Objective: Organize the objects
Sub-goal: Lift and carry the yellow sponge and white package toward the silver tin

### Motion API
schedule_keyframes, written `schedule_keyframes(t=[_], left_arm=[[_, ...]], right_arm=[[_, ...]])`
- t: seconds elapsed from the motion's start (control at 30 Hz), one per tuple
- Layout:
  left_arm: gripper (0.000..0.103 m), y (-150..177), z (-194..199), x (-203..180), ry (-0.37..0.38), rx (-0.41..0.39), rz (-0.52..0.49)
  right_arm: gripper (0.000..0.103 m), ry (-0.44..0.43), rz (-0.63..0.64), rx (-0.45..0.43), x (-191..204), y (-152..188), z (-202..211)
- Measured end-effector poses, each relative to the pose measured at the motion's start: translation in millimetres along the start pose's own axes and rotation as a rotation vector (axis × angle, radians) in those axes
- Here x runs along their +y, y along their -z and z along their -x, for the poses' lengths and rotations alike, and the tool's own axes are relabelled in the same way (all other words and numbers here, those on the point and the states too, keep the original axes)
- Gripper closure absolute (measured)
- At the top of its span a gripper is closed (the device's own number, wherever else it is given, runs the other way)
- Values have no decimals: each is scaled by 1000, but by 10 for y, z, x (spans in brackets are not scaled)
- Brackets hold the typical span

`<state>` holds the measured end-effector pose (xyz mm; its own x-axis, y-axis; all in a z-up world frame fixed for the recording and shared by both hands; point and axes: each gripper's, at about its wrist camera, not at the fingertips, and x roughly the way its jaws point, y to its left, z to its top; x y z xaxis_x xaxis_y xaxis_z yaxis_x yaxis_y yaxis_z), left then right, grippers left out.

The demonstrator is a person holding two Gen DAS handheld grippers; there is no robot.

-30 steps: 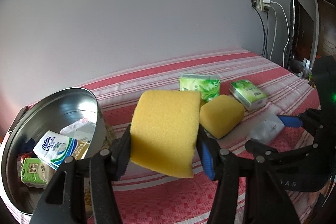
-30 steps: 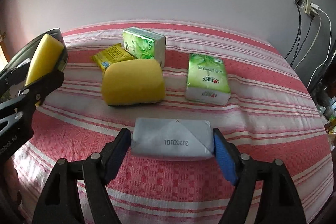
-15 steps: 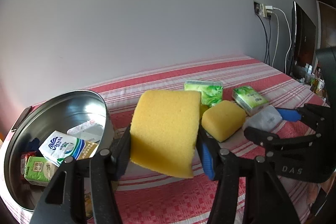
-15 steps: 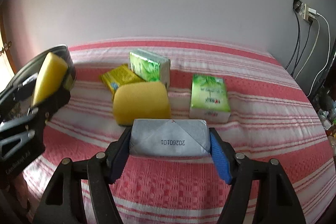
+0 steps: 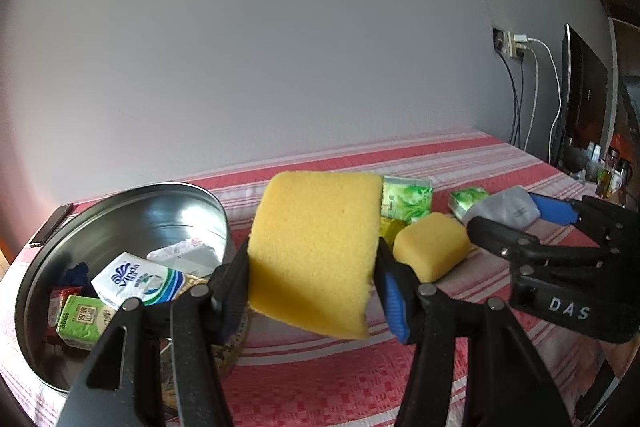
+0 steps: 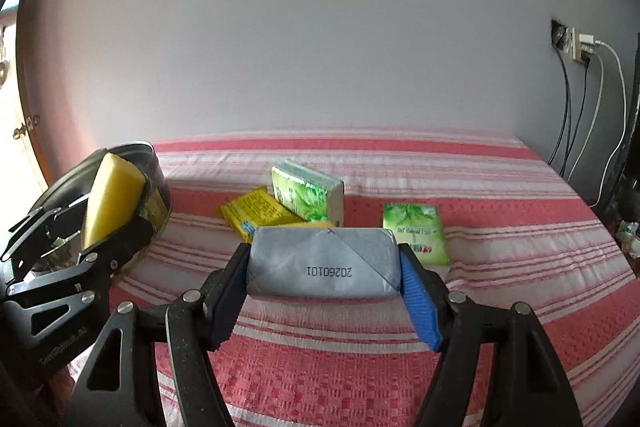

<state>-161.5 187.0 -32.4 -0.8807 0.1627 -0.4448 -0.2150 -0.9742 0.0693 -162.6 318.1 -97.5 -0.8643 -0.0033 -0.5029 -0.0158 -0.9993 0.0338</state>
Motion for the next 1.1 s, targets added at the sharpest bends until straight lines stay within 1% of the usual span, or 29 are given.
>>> schedule_keyframes(t=[0.37,0.73,0.97,1.1], left_arm=[[47,14,127,53,-16,-48,35],[47,45,234,161,-27,-96,62],[47,75,308,227,-35,-107,69],[47,100,361,299,-47,-108,69]], right_arm=[[31,31,-6,-117,28,24,196],[31,42,12,-212,109,52,364],[31,22,17,-203,160,36,335],[31,10,40,-202,279,0,327]])
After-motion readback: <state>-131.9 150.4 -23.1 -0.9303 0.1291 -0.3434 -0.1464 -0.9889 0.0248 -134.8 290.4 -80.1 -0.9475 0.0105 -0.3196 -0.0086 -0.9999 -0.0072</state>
